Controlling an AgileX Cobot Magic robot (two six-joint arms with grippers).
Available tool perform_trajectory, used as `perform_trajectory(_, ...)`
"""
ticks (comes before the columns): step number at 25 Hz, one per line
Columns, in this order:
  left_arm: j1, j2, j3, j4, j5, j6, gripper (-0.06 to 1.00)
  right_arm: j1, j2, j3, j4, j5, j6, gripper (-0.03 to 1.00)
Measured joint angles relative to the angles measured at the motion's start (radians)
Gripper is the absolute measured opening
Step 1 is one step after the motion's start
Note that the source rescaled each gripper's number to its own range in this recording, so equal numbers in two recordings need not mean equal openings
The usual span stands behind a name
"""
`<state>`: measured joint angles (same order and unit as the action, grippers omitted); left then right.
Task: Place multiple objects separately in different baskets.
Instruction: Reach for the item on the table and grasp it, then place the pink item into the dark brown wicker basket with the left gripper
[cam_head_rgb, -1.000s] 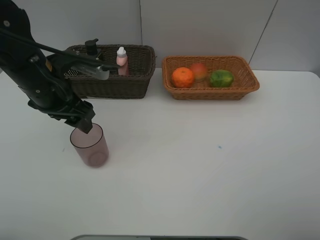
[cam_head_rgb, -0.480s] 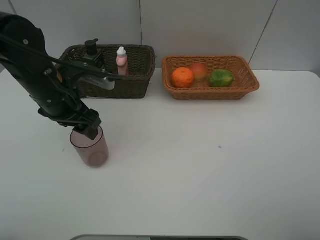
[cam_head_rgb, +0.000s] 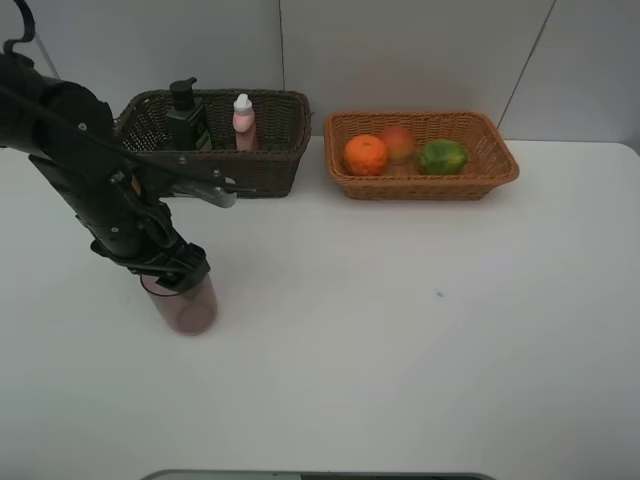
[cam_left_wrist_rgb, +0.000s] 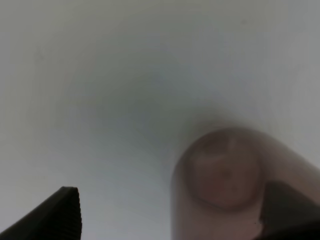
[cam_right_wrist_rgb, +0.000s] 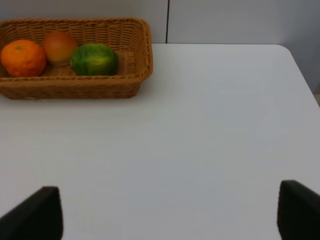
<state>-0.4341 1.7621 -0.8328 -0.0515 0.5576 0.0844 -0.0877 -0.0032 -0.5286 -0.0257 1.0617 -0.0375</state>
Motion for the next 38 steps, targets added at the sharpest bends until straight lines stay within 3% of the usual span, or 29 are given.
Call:
perform_trajectory(3,0.0,0.004,0.0,0.0,-0.023,0.0,0.92,0.0,0.0,0.0,0.0,0.0,0.0,0.74)
perform_trajectory(6,0.0,0.005,0.0,0.0,-0.029,0.0,0.79,0.0,0.0,0.0,0.0,0.0,0.0,0.74)
perform_trajectory(8,0.0,0.005,0.0,0.0,-0.03,0.0,0.59,0.0,0.0,0.0,0.0,0.0,0.0,0.74)
perform_trajectory(11,0.0,0.005,0.0,0.0,-0.03,0.0,0.2,0.0,0.0,0.0,0.0,0.0,0.0,0.74)
perform_trajectory(13,0.0,0.005,0.0,0.0,-0.03,0.0,0.02,0.0,0.0,0.0,0.0,0.0,0.0,0.74)
perform_trajectory(38,0.0,0.003,0.0,0.0,-0.033,0.0,0.0,0.0,0.0,0.0,0.0,0.0,0.0,0.74)
